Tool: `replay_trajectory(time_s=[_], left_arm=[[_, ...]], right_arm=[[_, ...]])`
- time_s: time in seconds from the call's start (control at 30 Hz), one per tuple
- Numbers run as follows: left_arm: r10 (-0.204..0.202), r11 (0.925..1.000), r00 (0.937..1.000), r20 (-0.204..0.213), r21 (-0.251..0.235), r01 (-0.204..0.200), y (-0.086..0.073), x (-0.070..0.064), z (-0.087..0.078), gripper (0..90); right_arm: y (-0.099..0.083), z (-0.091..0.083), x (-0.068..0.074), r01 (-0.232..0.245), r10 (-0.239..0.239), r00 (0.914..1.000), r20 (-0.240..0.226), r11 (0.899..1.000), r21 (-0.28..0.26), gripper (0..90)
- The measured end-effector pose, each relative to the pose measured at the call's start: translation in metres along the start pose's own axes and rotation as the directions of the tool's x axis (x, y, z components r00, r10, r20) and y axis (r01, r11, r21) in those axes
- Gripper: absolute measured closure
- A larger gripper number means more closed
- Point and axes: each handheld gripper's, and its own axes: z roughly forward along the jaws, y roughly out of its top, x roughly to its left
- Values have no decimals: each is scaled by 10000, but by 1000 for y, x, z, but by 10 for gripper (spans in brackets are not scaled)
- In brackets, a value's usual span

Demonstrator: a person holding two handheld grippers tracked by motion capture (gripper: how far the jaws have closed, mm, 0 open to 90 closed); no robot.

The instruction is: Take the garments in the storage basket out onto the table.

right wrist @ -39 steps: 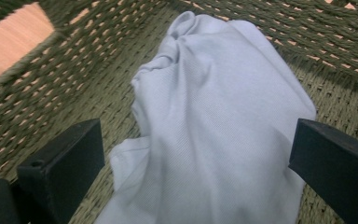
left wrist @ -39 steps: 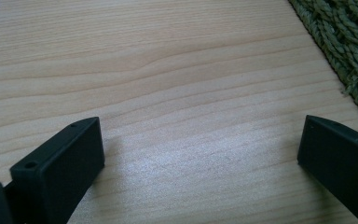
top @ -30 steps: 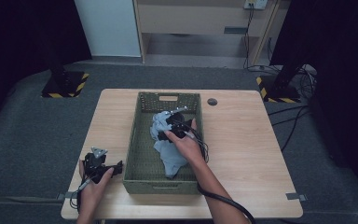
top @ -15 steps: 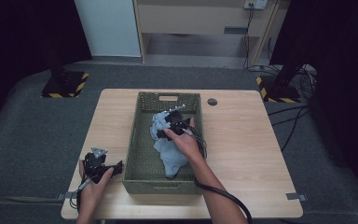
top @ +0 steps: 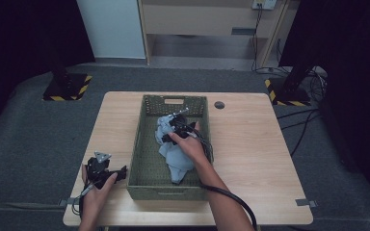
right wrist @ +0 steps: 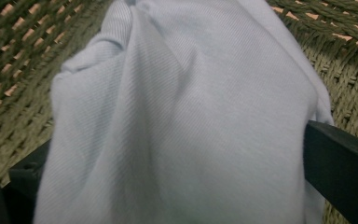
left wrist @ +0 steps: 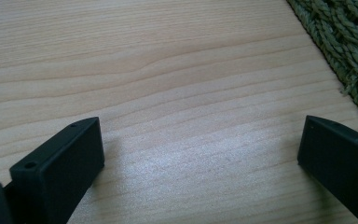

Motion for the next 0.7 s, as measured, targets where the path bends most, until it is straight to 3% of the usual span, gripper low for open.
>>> replay_trajectory(time_s=[0.27,0.7], left_arm=[[-1,10000,10000,0,2,1,0,0,0,0],[-6,10000,10000,-2,0,6,0,0,0,0]], right_arm=[[0,7,-10,-202,203,9998,-39,9996,190,3],[0,17,-11,-548,560,9983,-177,9967,591,4]])
